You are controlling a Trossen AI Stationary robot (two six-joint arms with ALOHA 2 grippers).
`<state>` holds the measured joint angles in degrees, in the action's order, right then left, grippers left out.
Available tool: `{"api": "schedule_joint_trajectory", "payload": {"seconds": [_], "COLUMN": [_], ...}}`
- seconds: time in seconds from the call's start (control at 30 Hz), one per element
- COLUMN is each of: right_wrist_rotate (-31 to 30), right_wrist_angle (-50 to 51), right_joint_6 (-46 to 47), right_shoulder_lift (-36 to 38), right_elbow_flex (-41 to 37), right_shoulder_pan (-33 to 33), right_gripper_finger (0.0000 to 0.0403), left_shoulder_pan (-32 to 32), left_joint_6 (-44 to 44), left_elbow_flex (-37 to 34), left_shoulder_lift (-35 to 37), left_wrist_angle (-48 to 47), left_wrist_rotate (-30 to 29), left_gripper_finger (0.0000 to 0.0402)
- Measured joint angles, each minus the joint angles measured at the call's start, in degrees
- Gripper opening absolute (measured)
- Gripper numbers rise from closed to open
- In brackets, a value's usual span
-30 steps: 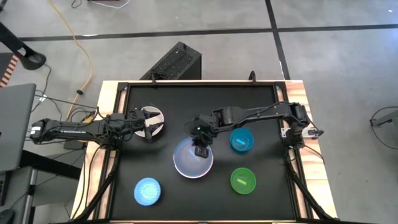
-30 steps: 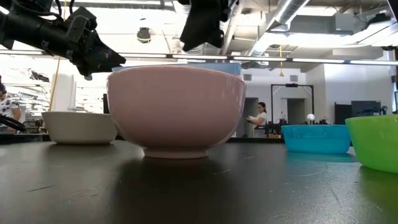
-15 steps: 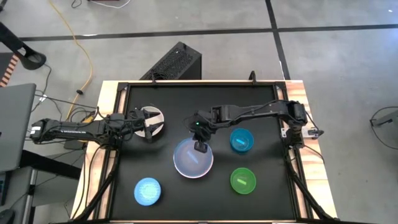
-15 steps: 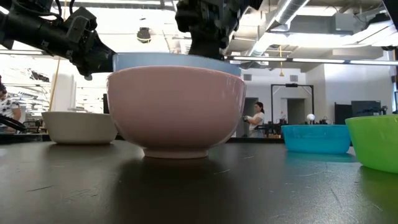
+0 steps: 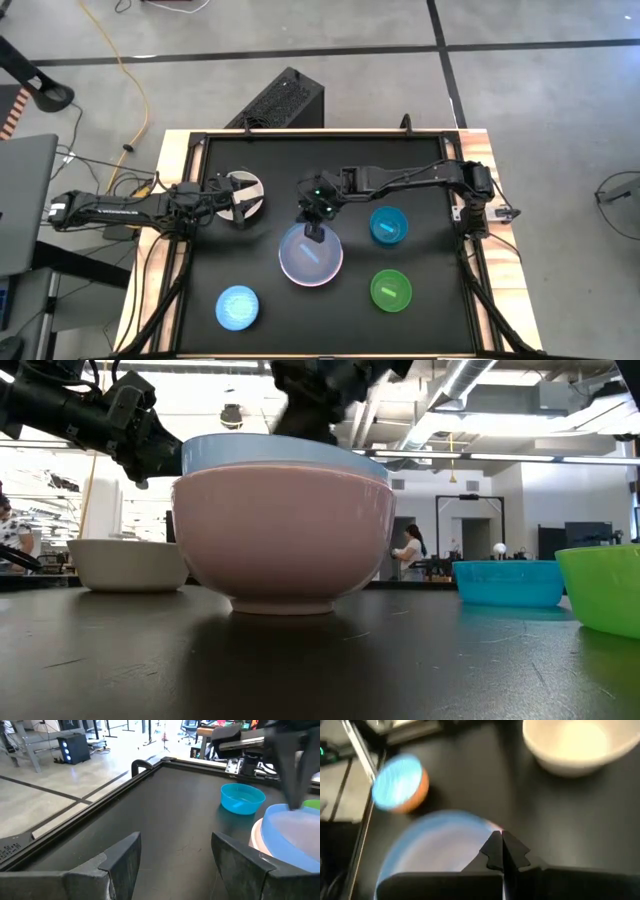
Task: Nest bowls inside each other
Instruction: Stack the top transparent blue bowl on top of the transparent light orange bowl
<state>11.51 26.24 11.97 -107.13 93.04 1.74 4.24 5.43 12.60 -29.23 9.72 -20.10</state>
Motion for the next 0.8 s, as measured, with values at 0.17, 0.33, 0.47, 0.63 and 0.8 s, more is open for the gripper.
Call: {"api": "schedule_joint_trajectory", "payload": {"seconds": [0.17, 0.33, 0.47, 0.63, 0.8], "right_wrist_rotate": [-8.0, -12.3, -13.7, -14.9, -16.8], "right_wrist_angle": [-10.8, -18.1, -24.9, -30.1, -30.5], "right_joint_6": [0.0, -0.9, -1.3, -2.9, -4.3], "right_shoulder_lift": [0.0, 0.0, 0.0, 0.0, -0.8], "right_elbow_flex": [-3.4, -7.6, -11.2, -14.7, -15.4], "right_shoulder_pan": [-2.1, -4.2, -5.5, -6.6, -7.2], "right_gripper_finger": [0.0006, 0.0006, 0.0005, 0.0005, 0.0005], "left_shoulder_pan": [0.0, 0.0, 0.0, 0.0, 0.0], "left_joint_6": [0.5, 0.7, 0.8, 0.8, 0.9], "left_elbow_flex": [0.0, 0.0, 0.0, 0.0, 0.0], "left_shoulder_lift": [0.0, 0.0, 0.0, 0.0, 0.0], "left_wrist_angle": [0.0, 0.0, 0.0, 0.1, 0.1], "left_wrist_rotate": [0.0, 0.1, 0.1, 0.1, 0.1], "left_gripper_finger": [0.0231, 0.0231, 0.0231, 0.0231, 0.0231]}}
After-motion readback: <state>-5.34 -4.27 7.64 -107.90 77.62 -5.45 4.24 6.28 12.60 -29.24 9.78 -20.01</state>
